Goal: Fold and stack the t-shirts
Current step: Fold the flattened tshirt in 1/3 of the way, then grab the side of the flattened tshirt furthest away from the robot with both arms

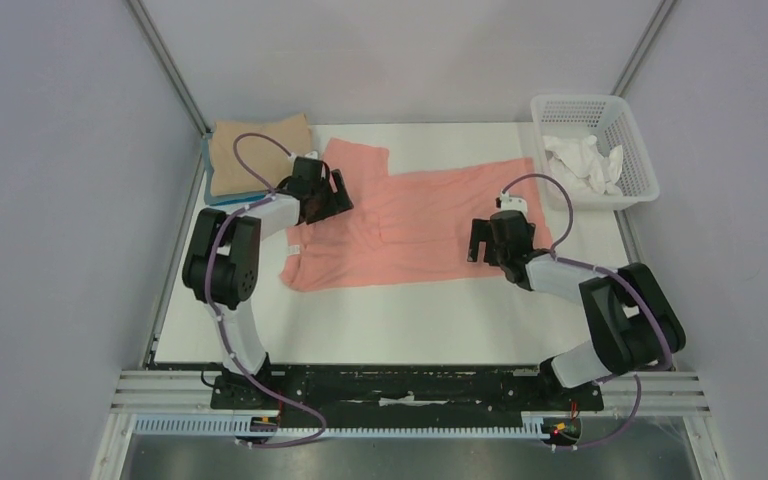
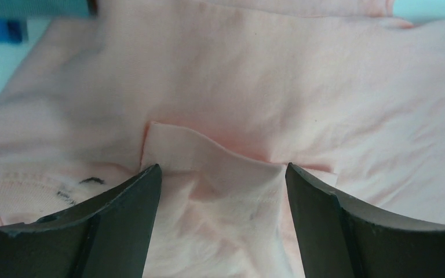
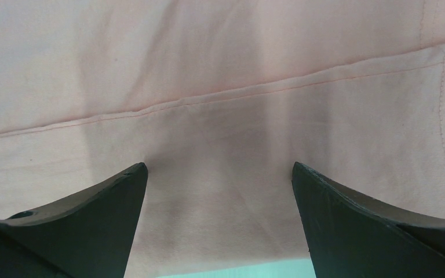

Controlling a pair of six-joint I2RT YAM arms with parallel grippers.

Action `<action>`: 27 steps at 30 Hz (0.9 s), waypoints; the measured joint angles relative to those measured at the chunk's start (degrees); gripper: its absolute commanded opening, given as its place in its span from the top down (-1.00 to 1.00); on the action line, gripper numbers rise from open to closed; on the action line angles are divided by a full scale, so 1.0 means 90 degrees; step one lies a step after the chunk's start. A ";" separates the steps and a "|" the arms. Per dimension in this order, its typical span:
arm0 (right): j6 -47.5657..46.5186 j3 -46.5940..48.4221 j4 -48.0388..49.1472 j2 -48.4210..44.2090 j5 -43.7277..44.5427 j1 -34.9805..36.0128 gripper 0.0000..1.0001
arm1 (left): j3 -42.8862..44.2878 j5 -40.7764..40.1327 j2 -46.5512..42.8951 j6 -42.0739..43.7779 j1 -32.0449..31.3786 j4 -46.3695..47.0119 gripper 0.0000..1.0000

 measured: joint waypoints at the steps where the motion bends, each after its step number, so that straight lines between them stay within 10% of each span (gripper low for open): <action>1: 0.0063 -0.0172 -0.0068 -0.0206 0.0000 0.0032 -0.96 | -0.0223 0.0024 -0.0148 -0.0036 -0.0012 0.0080 -0.71; 14: 0.0862 -0.2378 -0.1632 -0.4036 -0.0126 0.0981 -0.96 | -0.3028 -0.0338 -0.2528 -0.0840 -0.0848 0.0308 -0.72; 27: 0.1984 -0.2572 -0.3854 -0.6285 -0.0828 0.1239 -0.96 | -0.3665 -0.1394 -0.3468 -0.1515 -0.1185 -0.0510 -0.73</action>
